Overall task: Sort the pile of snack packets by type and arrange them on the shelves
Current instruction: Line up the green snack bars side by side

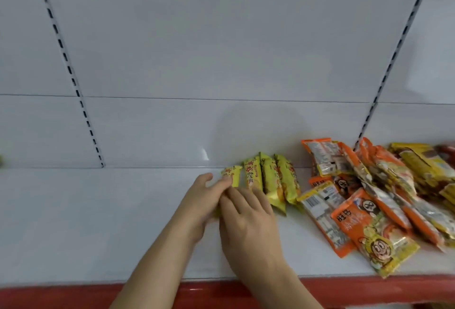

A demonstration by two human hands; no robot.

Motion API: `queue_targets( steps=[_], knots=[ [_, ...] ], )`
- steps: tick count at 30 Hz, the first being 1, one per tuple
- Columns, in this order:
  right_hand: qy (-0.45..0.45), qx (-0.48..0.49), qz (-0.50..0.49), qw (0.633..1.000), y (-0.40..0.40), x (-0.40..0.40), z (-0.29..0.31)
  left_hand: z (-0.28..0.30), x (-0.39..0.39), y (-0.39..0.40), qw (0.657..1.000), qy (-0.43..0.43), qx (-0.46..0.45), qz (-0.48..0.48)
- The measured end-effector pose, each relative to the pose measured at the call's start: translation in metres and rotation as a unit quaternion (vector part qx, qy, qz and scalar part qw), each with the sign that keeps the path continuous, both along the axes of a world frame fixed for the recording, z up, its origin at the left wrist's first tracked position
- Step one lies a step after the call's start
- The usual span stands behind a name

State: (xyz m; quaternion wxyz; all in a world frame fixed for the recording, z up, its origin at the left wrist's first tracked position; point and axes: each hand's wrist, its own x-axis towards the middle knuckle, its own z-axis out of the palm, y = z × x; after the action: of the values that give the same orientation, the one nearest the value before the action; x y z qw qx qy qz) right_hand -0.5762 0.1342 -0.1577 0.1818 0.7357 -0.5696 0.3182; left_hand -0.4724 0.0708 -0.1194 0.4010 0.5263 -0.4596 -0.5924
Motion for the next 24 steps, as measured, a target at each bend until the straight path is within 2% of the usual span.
queue_targets(
  steps=[4, 7, 9, 11, 13, 16, 20, 24],
  knots=[
    [-0.070, -0.011, 0.080, 0.994, 0.011, -0.015, 0.002, -0.003, -0.001, 0.004, 0.997, 0.006, -0.016, 0.070],
    [-0.128, -0.026, 0.020, 0.991, -0.001, -0.037, 0.012, -0.001, 0.006, -0.001, 0.995, 0.004, -0.040, 0.089],
    [-0.092, 0.013, -0.070, 0.993, -0.014, -0.048, 0.019, 0.001, 0.008, 0.001, 0.996, 0.012, -0.054, 0.077],
    [-0.034, 0.101, -0.139, 0.985, -0.024, -0.049, 0.025, 0.001, 0.008, 0.004, 0.996, 0.006, -0.064, 0.066],
    [0.015, 0.187, -0.175, 0.967, -0.034, -0.042, 0.029, -0.001, 0.010, 0.004, 0.995, -0.026, -0.084, 0.056],
    [0.045, 0.232, -0.213, 0.948, -0.041, -0.029, 0.026, 0.003, 0.017, 0.000, 0.991, -0.054, -0.110, 0.057],
    [0.029, 0.208, -0.238, 0.948, -0.046, -0.024, 0.025, 0.006, 0.023, -0.005, 0.984, -0.097, -0.140, 0.049],
    [-0.059, 0.107, -0.223, 0.967, -0.034, -0.021, 0.039, 0.001, 0.028, -0.011, 0.977, -0.136, -0.161, 0.040]
  ],
)
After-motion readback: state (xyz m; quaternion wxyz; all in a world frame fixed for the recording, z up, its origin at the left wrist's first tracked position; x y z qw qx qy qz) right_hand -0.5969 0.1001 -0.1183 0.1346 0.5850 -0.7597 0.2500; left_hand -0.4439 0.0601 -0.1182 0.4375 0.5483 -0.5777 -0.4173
